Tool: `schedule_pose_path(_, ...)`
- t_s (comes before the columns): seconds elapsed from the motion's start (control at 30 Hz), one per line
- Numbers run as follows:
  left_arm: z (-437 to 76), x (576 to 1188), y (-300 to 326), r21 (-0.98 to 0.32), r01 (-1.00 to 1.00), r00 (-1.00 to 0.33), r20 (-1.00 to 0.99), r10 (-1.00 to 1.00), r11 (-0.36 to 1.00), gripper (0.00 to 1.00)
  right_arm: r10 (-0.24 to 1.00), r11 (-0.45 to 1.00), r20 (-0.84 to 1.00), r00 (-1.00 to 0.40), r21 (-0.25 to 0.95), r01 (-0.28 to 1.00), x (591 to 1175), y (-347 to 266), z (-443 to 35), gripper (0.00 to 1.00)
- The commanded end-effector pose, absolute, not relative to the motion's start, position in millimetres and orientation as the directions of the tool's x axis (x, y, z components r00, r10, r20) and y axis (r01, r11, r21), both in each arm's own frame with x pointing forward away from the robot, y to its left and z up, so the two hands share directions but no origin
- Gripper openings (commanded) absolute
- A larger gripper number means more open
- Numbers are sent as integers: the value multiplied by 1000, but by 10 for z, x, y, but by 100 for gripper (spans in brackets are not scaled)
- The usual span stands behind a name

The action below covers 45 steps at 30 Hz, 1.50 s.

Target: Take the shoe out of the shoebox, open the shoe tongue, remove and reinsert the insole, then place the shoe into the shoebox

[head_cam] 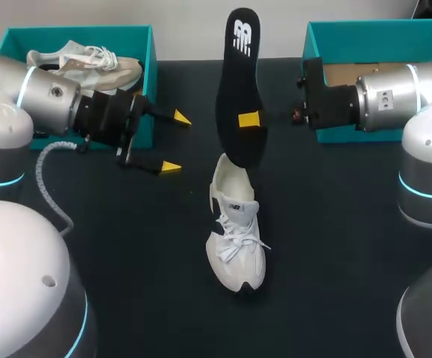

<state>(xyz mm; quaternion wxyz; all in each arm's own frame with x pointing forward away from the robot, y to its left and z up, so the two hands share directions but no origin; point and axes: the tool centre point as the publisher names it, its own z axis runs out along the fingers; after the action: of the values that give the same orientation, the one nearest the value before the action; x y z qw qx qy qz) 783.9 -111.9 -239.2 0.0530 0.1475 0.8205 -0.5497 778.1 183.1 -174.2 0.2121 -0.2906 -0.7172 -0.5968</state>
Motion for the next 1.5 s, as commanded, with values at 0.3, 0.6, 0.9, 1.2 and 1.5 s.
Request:
schedule_pose_path(0.3, -2687, 7774, -1086, -850, 278, -957, -204, 208, 447, 100, 127, 203, 508, -852, 827, 523, 8020, 1791, -2032, 0)
schedule_pose_path(0.6, -3018, 7765, -1159, -796, 262, -962, -175, 208, 546, 100, 110, 207, 490, -865, 840, 502, 8073, 1817, -2122, 0)
schedule_pose_path(0.9, -3258, 7845, -1248, -739, 274, -961, -180, 212, 615, 100, 110, 207, 490, -865, 840, 502, 8073, 1817, -2122, 0)
schedule_pose_path(1.2, -3461, 7961, -1384, -718, 275, -961, -182, 208, 639, 100, 86, 222, 458, -885, 857, 465, 8244, 1937, -2314, 0)
schedule_pose_path(1.5, -3611, 7959, -1447, -691, 279, -960, -189, 206, 667, 100, 51, 197, 448, -892, 872, 449, 8243, 1981, -2655, 0)
